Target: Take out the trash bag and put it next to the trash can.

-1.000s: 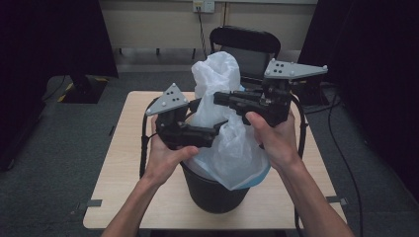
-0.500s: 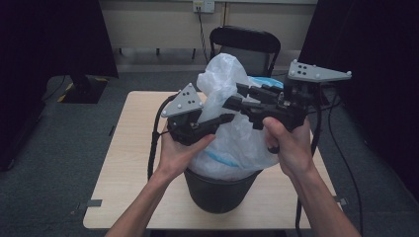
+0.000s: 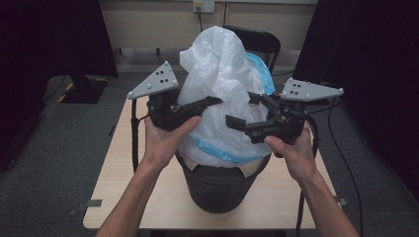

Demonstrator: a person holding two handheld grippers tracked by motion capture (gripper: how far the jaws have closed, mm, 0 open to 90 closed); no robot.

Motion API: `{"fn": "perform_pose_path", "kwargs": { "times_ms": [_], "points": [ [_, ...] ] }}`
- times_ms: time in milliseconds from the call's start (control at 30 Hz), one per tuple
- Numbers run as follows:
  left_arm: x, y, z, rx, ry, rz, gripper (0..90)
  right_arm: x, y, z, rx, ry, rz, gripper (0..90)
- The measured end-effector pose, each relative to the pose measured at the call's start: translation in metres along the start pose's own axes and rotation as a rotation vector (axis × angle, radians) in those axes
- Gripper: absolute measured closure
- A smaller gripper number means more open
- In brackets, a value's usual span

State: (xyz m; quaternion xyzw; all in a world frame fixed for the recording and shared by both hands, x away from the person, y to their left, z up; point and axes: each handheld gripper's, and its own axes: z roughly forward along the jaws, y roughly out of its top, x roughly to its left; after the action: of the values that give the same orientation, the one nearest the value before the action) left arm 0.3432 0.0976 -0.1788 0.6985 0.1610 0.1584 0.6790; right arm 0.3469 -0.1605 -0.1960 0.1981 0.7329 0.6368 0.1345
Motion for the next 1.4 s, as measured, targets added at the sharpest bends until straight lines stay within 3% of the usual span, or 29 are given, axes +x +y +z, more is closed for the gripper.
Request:
{"fn": "perform_pose_path", "kwargs": {
  "times_ms": [100, 233, 433, 533, 667, 733, 800, 900, 1033, 1100, 1167, 1333, 1400],
  "points": [
    [-0.006, 0.005, 0.004, -0.012, -0.048, 0.002, 87.5, 0.002, -0.001, 0.009, 0.009, 0.058, -0.001, 14.9],
    [-0.010, 0.008, 0.009, -0.012, -0.082, -0.004, 87.7, 0.003, 0.000, 0.019, 0.031, 0.047, -0.008, 14.0],
    [-0.010, 0.009, 0.013, -0.012, -0.098, -0.010, 88.1, -0.003, 0.000, 0.026, 0.055, 0.054, 0.003, 16.8],
    [-0.008, 0.006, 0.014, -0.007, -0.105, -0.016, 88.2, -0.006, -0.001, 0.030, 0.075, 0.081, 0.014, 32.2],
    [0.001, 0.001, 0.013, -0.021, -0.115, -0.049, 88.2, -0.008, 0.000, 0.039, 0.076, 0.129, 0.042, 61.8],
    [0.005, -0.002, 0.009, -0.037, -0.123, -0.067, 88.2, -0.008, 0.002, 0.042, 0.076, 0.132, 0.033, 74.8],
    [0.008, -0.004, 0.005, -0.039, -0.122, -0.066, 88.1, -0.007, 0.002, 0.045, 0.075, 0.145, 0.035, 82.5],
    [0.011, -0.007, 0.001, -0.043, -0.116, -0.066, 87.7, -0.004, 0.002, 0.051, 0.083, 0.136, 0.022, 86.7],
    [0.012, -0.010, -0.003, -0.041, -0.082, -0.087, 84.1, -0.004, 0.000, 0.054, 0.080, 0.138, 0.031, 87.6],
    [0.009, -0.009, -0.004, -0.030, -0.029, -0.074, 76.2, -0.005, -0.001, 0.054, 0.068, 0.130, 0.042, 87.8],
    [0.006, -0.007, -0.007, -0.030, 0.030, -0.070, 61.1, -0.008, -0.001, 0.051, 0.048, 0.126, 0.054, 87.9],
    [0.006, -0.003, -0.015, -0.066, 0.084, -0.057, 40.8, -0.012, 0.005, 0.043, 0.020, 0.101, 0.053, 88.0],
    [0.008, -0.003, -0.017, -0.085, 0.099, -0.058, 38.5, -0.013, 0.008, 0.041, 0.005, 0.097, 0.060, 88.0]
  ]
}}
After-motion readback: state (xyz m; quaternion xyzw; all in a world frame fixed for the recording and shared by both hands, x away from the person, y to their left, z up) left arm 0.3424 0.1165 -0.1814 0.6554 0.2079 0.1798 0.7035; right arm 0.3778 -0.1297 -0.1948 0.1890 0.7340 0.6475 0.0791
